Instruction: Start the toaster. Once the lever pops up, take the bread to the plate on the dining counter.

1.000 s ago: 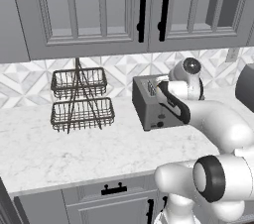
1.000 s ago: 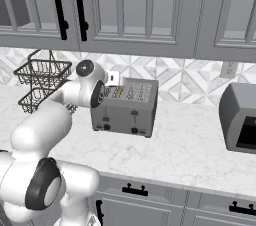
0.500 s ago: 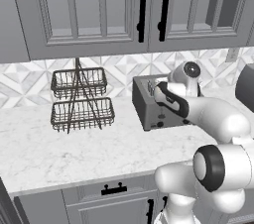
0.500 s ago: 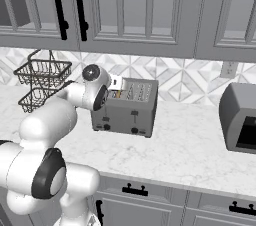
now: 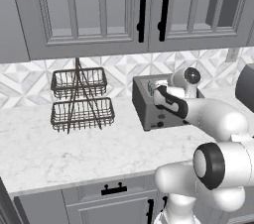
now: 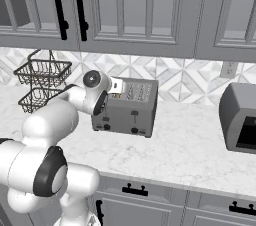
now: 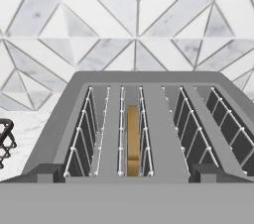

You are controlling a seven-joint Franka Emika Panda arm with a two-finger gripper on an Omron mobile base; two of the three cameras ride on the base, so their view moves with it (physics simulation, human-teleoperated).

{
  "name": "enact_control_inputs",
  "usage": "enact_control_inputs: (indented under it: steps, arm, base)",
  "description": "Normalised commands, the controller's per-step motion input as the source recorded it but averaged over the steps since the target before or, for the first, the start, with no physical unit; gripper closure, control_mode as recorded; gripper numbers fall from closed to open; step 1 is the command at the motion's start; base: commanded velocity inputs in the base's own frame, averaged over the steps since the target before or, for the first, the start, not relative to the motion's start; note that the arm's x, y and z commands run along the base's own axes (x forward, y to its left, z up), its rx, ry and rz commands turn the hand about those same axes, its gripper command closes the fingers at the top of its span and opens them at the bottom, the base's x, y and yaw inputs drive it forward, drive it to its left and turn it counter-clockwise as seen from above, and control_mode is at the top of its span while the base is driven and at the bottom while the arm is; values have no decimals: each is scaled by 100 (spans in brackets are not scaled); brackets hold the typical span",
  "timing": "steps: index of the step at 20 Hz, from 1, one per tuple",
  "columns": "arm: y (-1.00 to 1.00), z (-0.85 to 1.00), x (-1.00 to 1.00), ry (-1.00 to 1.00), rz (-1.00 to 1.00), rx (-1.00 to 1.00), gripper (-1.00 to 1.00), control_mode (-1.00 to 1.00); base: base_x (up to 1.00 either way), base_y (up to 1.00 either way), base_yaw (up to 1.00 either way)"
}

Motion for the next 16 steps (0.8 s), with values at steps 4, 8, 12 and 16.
enact_control_inputs:
  steps: [4,8,12,16]
  arm:
    - [0,0,0,0,0,0,-100,-100]
    - [0,0,0,0,0,0,-100,-100]
    - [0,0,0,0,0,0,-100,-100]
    - [0,0,0,0,0,0,-100,-100]
  base:
    - [0,0,0]
    - [0,0,0]
    - [0,0,0]
    - [0,0,0]
